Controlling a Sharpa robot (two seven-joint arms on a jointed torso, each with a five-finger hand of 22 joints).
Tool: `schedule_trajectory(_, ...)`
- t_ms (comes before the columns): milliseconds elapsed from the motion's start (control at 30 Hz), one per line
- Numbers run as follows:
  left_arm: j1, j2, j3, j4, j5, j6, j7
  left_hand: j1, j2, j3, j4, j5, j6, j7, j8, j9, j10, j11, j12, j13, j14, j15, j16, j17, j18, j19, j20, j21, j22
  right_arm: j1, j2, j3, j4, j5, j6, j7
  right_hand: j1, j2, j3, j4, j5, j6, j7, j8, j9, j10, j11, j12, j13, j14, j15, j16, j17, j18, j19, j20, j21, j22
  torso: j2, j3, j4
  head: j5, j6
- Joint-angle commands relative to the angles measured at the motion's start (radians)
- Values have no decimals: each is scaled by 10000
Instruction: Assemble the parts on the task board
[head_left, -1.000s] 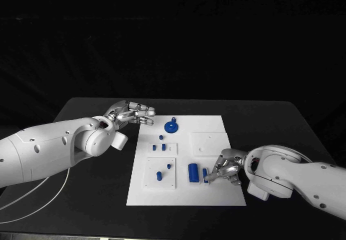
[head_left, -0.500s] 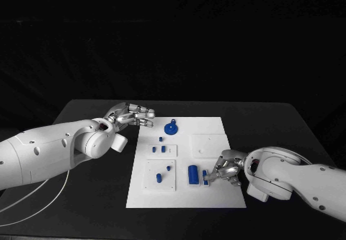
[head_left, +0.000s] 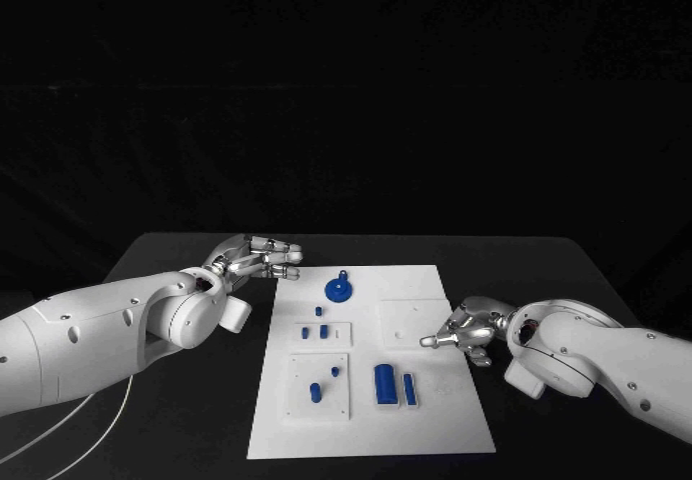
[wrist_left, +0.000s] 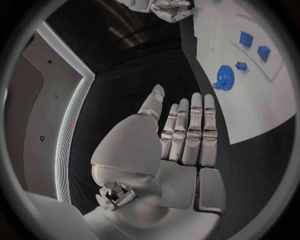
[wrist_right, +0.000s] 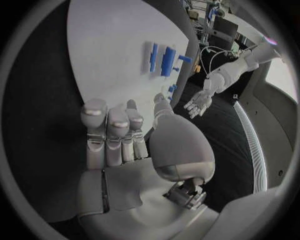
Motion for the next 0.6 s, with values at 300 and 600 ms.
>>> schedule_trajectory(300, 149, 558, 49, -1114, 909, -498, 452, 82, 170, 148, -63, 24, 148, -19, -14, -6, -415, 118, 0, -5, -790, 255, -54, -74, 134, -250, 263, -106, -98, 283, 1484, 667, -3484, 2825, -1405, 4422, 505, 634, 159, -962, 43, -43, 84, -35, -43, -1032, 98, -2378, -1615, -624, 133, -1880, -1580, 263, -121, 177, -3687, -278, -261, -90, -170, -23, 814)
schedule_trajectory(600, 300, 1478, 78, -2485, 1319, -791, 528, 32, -139, 168, 162, -1, -2114, -196, -111, -88, -1863, 283, -6, -11, -2264, 492, -62, -114, 270, -918, 724, -556, -544, 302, 2906, 1241, -5658, 4404, -1482, 5937, 781, 1147, 1162, -1804, -190, -994, 548, 3, -85, -1217, 976, -8465, -9538, -1933, 1215, -7389, -5808, 309, -2840, 1339, -6794, -5905, -356, -46, -219, 52, 1189)
